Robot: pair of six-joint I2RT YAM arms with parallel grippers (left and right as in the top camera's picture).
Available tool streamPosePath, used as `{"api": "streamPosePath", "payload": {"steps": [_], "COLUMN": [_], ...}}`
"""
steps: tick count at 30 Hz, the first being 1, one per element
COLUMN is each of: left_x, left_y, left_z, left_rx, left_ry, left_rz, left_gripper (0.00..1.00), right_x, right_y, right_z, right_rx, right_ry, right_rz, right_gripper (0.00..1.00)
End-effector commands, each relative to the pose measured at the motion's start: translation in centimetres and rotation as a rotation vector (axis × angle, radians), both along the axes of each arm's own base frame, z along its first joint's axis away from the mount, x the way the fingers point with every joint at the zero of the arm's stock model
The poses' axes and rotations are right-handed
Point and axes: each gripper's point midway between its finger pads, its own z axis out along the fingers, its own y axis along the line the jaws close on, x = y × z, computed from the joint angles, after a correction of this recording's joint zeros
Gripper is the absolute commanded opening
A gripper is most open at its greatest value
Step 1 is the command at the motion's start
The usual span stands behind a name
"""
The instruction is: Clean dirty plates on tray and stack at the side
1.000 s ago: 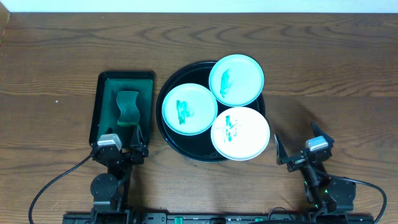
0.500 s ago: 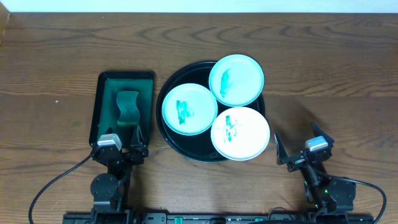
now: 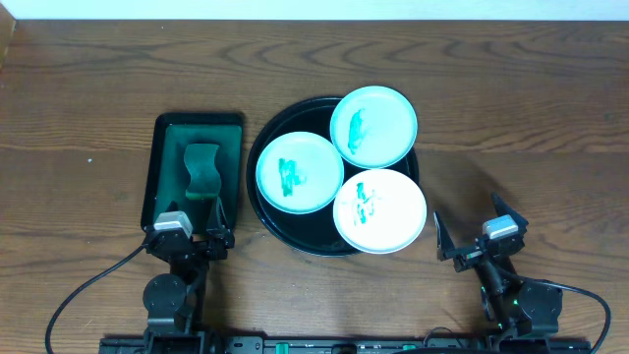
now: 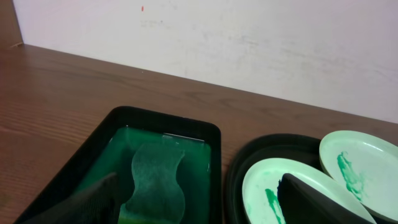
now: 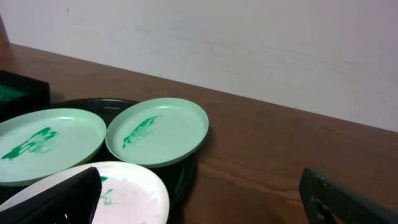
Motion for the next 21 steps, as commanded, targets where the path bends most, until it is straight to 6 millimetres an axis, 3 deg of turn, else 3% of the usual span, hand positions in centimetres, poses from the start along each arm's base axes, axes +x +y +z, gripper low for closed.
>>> {"api": "streamPosePath", "payload": {"steps": [1,8,15,21], "left_x": [-0.1,-0.5,-0.7,0.8], "left_y": [-0.4,-3.8,-3.9,-4.0], "left_z": [-1.5,-0.1,2.6,4.5], "left_rx": [-0.002,-0.025,-0.035,-0.059], "left_ry": [0.047,0.020,0.114,0.333], "left_rz": [-0.026,-0.225,-0.230,-0.226], "left_gripper": [0.80,0.80,0.80,0.80], "right_x": [0.1,0.1,0.1,0.1], "right_y": [-0.6,-0.6,-0.6,-0.6], "right_z": [-0.1,-0.1,-0.1,-0.1], "right_rx": [-0.014,-0.013,-0.014,-0.014], "right_ry": [-0.001,-0.001,-0.001,-0.001], "right_rz": [-0.027,-0.028,-0.027,-0.027], "right_gripper": [0.99,0.99,0.99,0.99]}}
